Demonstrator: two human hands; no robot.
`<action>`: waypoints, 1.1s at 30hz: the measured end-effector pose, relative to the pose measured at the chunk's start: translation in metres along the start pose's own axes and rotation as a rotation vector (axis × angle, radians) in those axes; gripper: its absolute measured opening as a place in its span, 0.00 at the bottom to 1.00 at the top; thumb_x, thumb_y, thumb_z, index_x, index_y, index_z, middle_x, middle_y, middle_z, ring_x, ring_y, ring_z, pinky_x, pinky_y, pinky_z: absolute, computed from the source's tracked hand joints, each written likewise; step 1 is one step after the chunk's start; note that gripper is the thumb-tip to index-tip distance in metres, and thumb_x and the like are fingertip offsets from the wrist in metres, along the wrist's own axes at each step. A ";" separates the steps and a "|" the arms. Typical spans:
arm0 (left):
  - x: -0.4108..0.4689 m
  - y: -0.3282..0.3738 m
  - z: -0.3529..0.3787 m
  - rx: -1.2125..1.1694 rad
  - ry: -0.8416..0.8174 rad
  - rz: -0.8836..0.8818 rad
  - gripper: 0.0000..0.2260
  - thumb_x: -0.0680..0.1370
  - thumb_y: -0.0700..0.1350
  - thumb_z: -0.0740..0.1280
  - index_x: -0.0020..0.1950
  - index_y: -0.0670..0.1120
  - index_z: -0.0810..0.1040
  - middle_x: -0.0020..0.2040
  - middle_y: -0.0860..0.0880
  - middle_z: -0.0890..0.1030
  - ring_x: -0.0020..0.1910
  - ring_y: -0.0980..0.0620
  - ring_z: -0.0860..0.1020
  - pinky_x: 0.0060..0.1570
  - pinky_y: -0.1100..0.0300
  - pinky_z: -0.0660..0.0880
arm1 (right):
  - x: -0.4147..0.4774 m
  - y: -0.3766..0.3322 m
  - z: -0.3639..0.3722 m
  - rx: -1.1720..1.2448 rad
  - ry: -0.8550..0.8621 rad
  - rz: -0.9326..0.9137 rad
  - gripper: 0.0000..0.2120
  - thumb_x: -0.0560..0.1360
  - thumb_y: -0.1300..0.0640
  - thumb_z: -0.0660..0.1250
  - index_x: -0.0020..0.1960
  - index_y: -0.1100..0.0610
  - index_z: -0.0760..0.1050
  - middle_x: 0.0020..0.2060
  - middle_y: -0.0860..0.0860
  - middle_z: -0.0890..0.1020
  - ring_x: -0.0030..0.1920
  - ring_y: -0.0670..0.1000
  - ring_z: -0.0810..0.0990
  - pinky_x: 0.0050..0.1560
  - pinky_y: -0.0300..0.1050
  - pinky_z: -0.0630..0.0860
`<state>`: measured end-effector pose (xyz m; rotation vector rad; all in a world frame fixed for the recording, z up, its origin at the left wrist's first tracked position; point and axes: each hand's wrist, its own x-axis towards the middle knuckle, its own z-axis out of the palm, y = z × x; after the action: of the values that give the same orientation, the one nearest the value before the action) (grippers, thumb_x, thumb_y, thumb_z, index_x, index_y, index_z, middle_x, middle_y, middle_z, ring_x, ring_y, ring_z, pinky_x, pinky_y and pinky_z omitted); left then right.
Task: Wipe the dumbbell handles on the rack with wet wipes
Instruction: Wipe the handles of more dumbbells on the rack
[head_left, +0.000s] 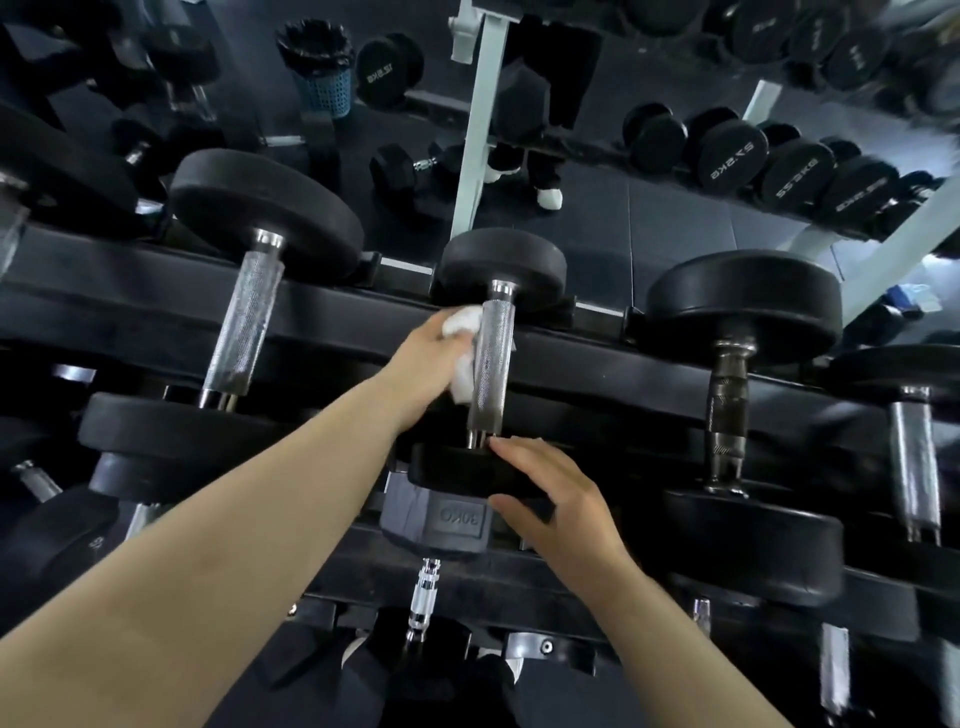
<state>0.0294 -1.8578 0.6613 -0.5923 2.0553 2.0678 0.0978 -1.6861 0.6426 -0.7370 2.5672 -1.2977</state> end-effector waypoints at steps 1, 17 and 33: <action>-0.006 -0.008 -0.003 0.037 -0.019 0.034 0.13 0.78 0.36 0.57 0.57 0.50 0.74 0.50 0.49 0.79 0.49 0.53 0.77 0.49 0.62 0.73 | 0.000 -0.001 -0.001 0.006 -0.015 0.011 0.22 0.69 0.54 0.68 0.62 0.48 0.69 0.54 0.31 0.67 0.58 0.21 0.60 0.62 0.20 0.54; -0.014 -0.027 -0.005 0.097 -0.085 0.003 0.17 0.73 0.32 0.59 0.55 0.47 0.79 0.46 0.50 0.82 0.43 0.57 0.80 0.37 0.72 0.75 | 0.002 -0.003 -0.001 0.083 -0.028 0.102 0.22 0.68 0.55 0.70 0.57 0.39 0.67 0.54 0.32 0.70 0.60 0.26 0.63 0.57 0.19 0.57; -0.002 -0.020 -0.004 -0.050 -0.082 -0.154 0.10 0.79 0.35 0.59 0.40 0.44 0.76 0.23 0.55 0.79 0.26 0.60 0.77 0.26 0.72 0.73 | 0.003 -0.005 -0.005 0.112 -0.076 0.105 0.23 0.70 0.58 0.70 0.55 0.36 0.66 0.53 0.28 0.68 0.58 0.20 0.58 0.58 0.17 0.53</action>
<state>0.0398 -1.8610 0.6437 -0.6409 1.8562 2.0261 0.0951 -1.6868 0.6495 -0.6097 2.4173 -1.3407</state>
